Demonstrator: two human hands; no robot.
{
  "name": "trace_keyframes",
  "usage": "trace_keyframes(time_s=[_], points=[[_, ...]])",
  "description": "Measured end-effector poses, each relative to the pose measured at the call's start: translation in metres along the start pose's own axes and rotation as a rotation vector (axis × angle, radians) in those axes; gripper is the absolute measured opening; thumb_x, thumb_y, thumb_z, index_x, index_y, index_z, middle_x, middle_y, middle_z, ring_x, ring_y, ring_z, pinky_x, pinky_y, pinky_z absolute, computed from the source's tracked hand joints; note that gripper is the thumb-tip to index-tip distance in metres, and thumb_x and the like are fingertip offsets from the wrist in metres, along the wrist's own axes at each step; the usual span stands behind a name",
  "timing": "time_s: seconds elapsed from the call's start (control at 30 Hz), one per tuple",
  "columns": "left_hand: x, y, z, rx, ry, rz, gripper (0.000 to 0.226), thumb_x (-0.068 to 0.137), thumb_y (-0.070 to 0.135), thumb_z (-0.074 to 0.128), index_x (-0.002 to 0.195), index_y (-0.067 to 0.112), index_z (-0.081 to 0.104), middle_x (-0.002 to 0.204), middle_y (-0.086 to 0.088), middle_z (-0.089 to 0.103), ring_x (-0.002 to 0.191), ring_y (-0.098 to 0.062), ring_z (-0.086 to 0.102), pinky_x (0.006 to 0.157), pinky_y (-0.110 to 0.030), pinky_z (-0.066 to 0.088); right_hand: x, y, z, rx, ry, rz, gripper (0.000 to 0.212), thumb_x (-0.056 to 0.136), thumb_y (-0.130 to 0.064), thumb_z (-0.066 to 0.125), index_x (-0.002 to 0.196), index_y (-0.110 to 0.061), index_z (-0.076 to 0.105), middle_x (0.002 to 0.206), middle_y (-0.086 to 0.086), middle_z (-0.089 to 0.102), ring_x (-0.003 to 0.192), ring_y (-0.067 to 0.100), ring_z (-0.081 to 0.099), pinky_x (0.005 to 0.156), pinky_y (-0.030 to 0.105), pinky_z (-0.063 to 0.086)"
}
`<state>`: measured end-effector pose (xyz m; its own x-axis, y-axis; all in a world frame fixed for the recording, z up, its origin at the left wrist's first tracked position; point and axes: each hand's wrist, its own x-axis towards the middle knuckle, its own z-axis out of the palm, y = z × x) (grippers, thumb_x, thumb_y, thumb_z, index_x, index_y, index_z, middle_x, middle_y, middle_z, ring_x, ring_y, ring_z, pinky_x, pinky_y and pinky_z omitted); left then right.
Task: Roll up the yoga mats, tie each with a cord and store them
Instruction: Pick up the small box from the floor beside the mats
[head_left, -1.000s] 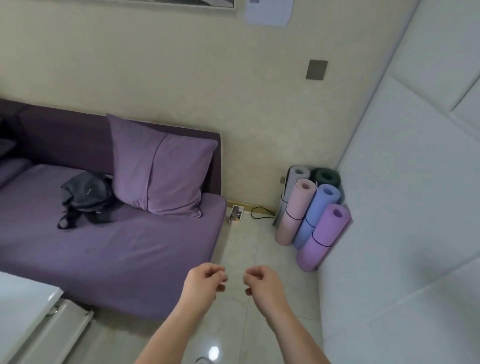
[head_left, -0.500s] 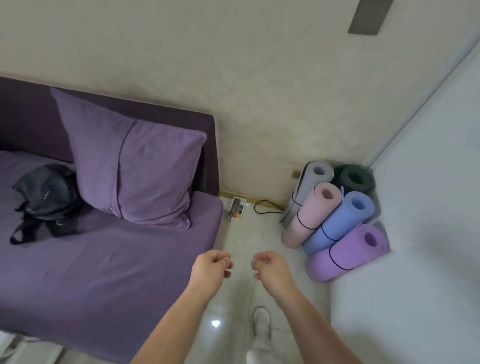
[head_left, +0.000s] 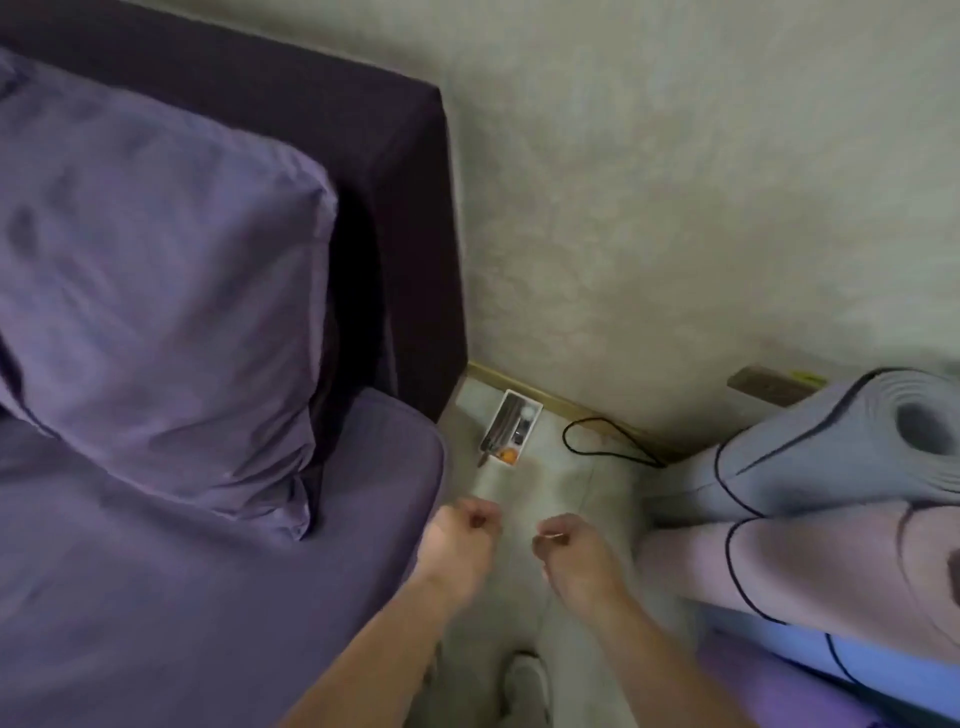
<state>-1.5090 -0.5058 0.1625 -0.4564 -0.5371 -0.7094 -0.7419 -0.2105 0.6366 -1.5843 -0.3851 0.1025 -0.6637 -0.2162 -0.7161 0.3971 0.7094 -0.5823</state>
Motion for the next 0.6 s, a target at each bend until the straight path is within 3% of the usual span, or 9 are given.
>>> trace_keyframes(time_s=[0.1,0.23,0.3,0.43,0.53,0.6], points=[[0.092,-0.038,0.039,0.059,0.003,-0.065,0.014,0.075,0.02,0.066,0.075,0.034,0.067,0.095,-0.013,0.075,0.095,-0.035,0.069,0.083,-0.041,0.057,0.082,0.029,0.028,-0.126,-0.076,0.005,0.02,0.083,-0.022,0.068,0.1,-0.029,0.062,0.084,0.002,0.068,0.075,0.02,0.065,0.074,0.032,0.055],[0.213,-0.076,0.085,-0.026,0.013,-0.154,0.025,0.085,0.002,0.06,0.101,0.021,0.064,0.1,-0.019,0.068,0.081,-0.033,0.064,0.07,-0.032,0.051,0.193,0.064,0.072,-0.287,-0.163,-0.015,0.056,0.089,-0.024,0.061,0.142,-0.028,0.046,0.117,0.008,0.067,0.107,0.024,0.063,0.093,0.035,0.051],[0.268,-0.093,0.103,-0.056,0.056,-0.161,0.026,0.087,0.0,0.058,0.105,0.018,0.065,0.112,-0.025,0.067,0.092,-0.038,0.065,0.08,-0.04,0.054,0.244,0.075,0.091,-0.351,-0.173,-0.075,0.063,0.092,-0.021,0.056,0.151,-0.028,0.034,0.121,0.011,0.065,0.113,0.026,0.06,0.094,0.033,0.049],[0.339,-0.11,0.122,-0.039,0.192,-0.178,0.027,0.093,0.001,0.054,0.117,-0.001,0.066,0.119,-0.022,0.067,0.113,-0.04,0.063,0.097,-0.045,0.052,0.328,0.089,0.126,-0.446,-0.12,-0.151,0.063,0.093,-0.017,0.051,0.152,-0.027,0.03,0.123,0.015,0.06,0.111,0.033,0.058,0.083,0.032,0.046],[0.363,-0.116,0.144,-0.029,0.248,-0.211,0.026,0.097,0.006,0.051,0.113,-0.008,0.066,0.115,-0.027,0.066,0.112,-0.041,0.062,0.094,-0.042,0.05,0.372,0.101,0.15,-0.532,-0.101,-0.156,0.047,0.093,-0.025,0.054,0.139,-0.022,0.043,0.112,0.016,0.06,0.101,0.035,0.061,0.076,0.033,0.045],[0.366,-0.116,0.157,-0.043,0.243,-0.218,0.024,0.097,0.014,0.055,0.108,-0.004,0.068,0.108,-0.022,0.069,0.103,-0.037,0.065,0.083,-0.036,0.052,0.384,0.105,0.155,-0.568,-0.064,-0.189,0.032,0.095,-0.027,0.054,0.124,-0.015,0.052,0.109,0.014,0.06,0.1,0.035,0.061,0.078,0.034,0.047]])
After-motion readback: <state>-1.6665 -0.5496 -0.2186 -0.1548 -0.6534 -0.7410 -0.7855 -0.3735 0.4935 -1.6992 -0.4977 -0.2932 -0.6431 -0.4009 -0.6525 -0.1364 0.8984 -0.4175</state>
